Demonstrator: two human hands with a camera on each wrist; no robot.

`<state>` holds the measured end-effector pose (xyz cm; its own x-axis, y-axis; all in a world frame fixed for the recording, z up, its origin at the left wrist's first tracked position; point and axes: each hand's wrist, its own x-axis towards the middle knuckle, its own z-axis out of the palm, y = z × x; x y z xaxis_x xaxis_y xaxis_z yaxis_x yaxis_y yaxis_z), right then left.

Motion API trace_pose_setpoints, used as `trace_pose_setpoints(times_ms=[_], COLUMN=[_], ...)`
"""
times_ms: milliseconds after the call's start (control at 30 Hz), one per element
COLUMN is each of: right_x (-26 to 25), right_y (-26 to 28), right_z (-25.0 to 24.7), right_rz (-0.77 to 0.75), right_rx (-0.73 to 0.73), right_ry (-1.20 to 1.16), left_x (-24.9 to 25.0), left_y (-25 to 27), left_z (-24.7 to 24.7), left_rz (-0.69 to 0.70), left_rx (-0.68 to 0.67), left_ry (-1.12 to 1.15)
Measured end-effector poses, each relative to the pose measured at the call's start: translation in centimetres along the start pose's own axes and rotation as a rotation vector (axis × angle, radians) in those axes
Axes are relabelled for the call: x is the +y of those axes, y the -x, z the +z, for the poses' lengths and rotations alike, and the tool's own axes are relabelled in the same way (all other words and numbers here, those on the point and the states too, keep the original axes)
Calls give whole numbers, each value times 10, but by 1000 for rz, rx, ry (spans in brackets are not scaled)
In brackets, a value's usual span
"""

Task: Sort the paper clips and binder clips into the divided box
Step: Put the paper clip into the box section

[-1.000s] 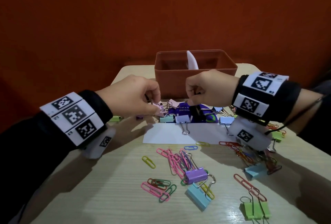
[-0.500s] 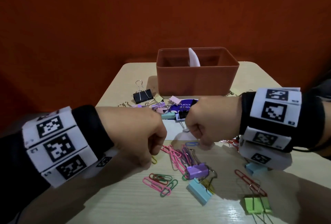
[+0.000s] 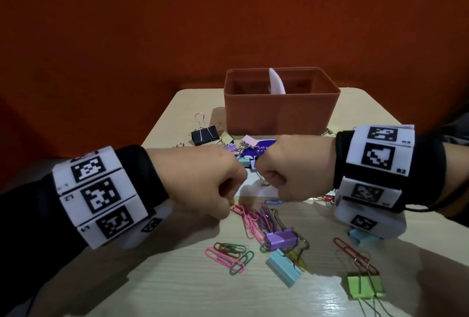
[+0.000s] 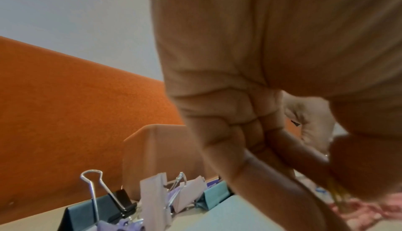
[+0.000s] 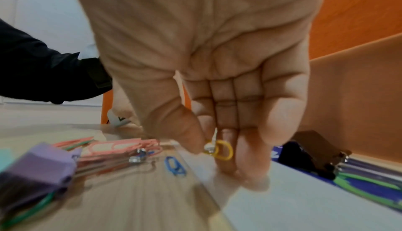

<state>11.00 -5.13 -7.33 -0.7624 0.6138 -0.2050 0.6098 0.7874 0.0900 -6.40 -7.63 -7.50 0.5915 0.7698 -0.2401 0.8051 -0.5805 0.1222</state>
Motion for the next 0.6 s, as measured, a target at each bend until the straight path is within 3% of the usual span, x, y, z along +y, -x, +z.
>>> trace_pose_setpoints(times_ms=[67,233,333,467,600], right_x=[3,8,4,-6,-6], right_y=[3,15,21,30,30], right_z=[-3,-9,-6,-8,-3], right_rz=[-22,-12,5,-137,-142], right_rx=[16,-56,-44,-84,-160], right_ry=[-120,-362,-360,-399,-332], left_x=[1,-3,-4,1,4], left_y=[0,-2,-6,-7,-8], left_z=[-3,0,2,3,7], left_rz=[2,-4,-12,-4,97], left_rx=[27,-101,-58,-40,-4], left_ry=[51,125,78,99,-12])
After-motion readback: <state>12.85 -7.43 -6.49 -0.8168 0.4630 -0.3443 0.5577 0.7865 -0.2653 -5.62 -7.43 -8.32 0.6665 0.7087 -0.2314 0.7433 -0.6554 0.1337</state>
